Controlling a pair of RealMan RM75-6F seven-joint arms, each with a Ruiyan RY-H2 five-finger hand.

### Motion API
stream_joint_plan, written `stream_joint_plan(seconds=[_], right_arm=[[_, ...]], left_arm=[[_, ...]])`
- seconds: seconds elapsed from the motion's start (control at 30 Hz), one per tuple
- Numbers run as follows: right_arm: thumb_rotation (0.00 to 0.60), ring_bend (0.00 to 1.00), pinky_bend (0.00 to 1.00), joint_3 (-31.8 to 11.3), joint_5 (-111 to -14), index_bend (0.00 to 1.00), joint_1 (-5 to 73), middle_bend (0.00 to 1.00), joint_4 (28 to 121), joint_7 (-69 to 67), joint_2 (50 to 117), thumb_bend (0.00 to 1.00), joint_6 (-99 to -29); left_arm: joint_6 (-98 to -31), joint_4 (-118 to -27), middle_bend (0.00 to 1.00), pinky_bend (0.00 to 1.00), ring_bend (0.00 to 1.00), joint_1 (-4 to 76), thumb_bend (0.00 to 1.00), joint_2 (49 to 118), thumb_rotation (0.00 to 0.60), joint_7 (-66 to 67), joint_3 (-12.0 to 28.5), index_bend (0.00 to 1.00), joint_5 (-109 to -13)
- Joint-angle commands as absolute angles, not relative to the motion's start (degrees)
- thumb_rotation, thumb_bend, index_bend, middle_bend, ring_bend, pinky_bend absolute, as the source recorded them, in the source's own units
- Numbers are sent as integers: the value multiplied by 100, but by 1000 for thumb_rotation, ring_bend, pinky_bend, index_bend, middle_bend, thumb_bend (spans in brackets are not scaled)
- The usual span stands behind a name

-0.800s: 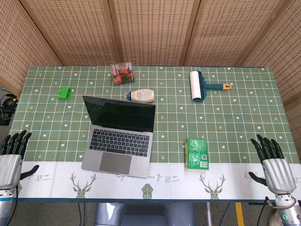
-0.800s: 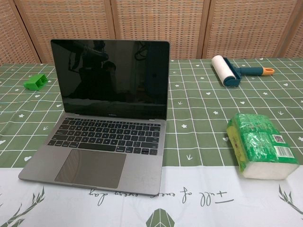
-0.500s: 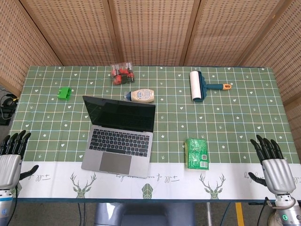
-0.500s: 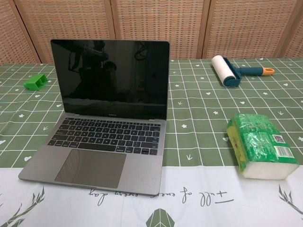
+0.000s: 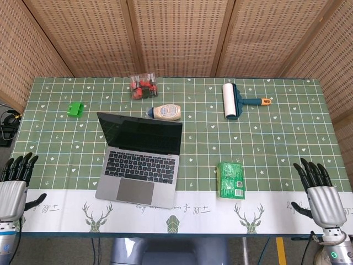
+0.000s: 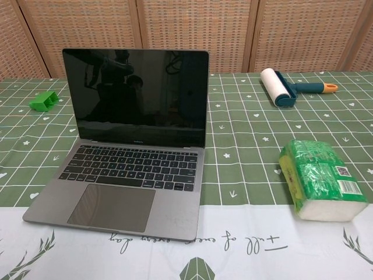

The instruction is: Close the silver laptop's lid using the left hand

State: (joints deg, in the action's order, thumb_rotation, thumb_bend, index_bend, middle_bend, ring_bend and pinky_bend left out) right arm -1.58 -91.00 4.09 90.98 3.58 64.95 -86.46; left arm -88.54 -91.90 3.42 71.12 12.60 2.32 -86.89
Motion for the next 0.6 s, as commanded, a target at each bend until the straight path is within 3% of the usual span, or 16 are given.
stream_joint_plan(seconds=[0.03,0.23,0.33,0.4,0.53,0.6], right_arm=[[600,0,0,-157,-9098,0,406,0,9099,348,6490,34,-8647],[600,0,0,-191,-9023,0,413,0,9085,268,6469,34,-8622],[600,0,0,-210,-8972,0,426,0,9070,238,6464,34,-8585],[600,0,0,-226,-8930,0,435,0,9059,223,6460,35,-8557],[600,0,0,-259,-8869,0,449,0,9040,191,6453,34,-8531],[600,0,0,-283,-8817,0,456,0,9018,163,6448,34,-8510]], left_arm=[[-8841,-9205,0,0,0,348,108,7116,600,1287,231,0,-8682],[-8706,-9296,0,0,0,433,125,7108,600,1331,281,0,-8614],[-8537,-9426,0,0,0,591,185,7062,600,1500,356,0,-8616],[-8338,-9626,0,0,0,795,280,6987,600,1653,477,0,-8608],[-7935,-9971,0,0,0,1203,575,6867,600,1908,727,0,-8560],[-7649,-10144,0,0,0,1453,658,6806,600,2076,881,0,-8451]])
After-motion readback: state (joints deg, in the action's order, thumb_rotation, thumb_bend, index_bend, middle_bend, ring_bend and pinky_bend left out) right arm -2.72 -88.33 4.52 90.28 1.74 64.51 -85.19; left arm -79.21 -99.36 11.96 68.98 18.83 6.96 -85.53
